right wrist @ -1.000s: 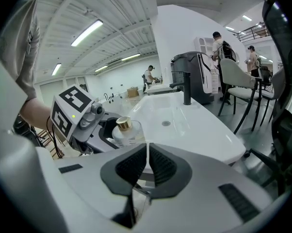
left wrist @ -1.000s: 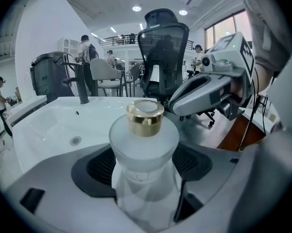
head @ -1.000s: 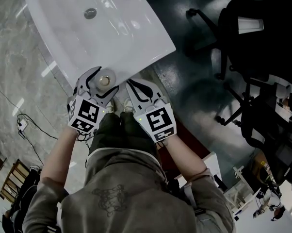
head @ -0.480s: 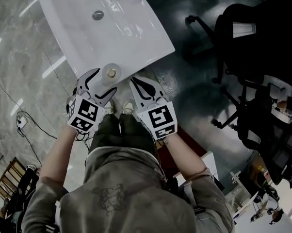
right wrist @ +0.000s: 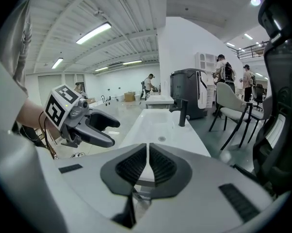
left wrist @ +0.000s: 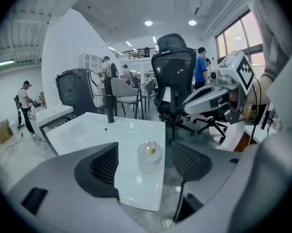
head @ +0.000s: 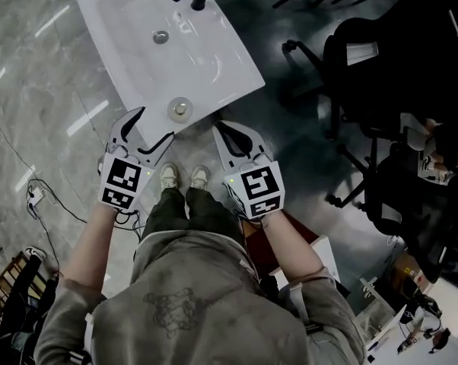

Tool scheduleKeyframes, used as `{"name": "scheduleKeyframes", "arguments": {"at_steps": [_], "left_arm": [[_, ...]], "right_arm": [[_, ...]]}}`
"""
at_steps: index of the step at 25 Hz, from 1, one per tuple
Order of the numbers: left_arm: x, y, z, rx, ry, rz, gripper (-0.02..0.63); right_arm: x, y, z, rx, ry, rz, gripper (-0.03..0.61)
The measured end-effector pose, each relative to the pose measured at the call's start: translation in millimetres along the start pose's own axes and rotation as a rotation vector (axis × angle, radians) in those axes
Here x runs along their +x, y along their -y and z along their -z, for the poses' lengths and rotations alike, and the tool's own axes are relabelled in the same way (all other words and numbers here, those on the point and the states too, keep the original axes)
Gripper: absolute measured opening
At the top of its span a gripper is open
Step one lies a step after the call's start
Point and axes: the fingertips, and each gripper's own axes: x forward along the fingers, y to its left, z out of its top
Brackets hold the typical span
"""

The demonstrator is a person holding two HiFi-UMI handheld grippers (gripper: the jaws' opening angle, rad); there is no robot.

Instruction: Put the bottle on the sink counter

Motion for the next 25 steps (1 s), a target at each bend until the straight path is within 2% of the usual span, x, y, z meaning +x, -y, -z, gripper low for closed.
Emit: {"name": "scheduleKeyframes", "arguments": {"at_steps": [7,14,15,17,19,23,25], "left_arm": [[-42.0,-0.1,-30.8,0.013,0.047,-0.043,0.345],[-86.1,10.4,-70.3,0.028,0.156,-0.097,0.343],[-93.5,12.5,-76.4,0.031,0.171,-0.108,0.33],[-109.2,16.7,-90.6,0.04,0.208,-0.133,0.214],[-123.6,20.7,-106.4,0.054,0.249,-0.146,0.194],[-148.9,23.2,-129.1,0.071,0.307,-0.177,0.094],[-159.7,21.9,-136.1,0.078,0.324,-0.195,0.069]], "right_arm": [[-47.3,-7.2,-32.4,-0.029,0.063,0.049,0.034],[-92.5,-10.8,-70.7,-0.067,0.158,0.088,0.034],[-99.8,-10.2,-76.8,-0.069,0.174,0.095,0.034],[-114.8,-9.2,-89.2,-0.076,0.207,0.109,0.034],[-128.7,-8.5,-101.4,-0.088,0.237,0.121,0.034],[-155.1,-7.9,-121.4,-0.106,0.291,0.139,0.034],[-167.4,-9.6,-130.7,-0.111,0.321,0.139,0.034]]}}
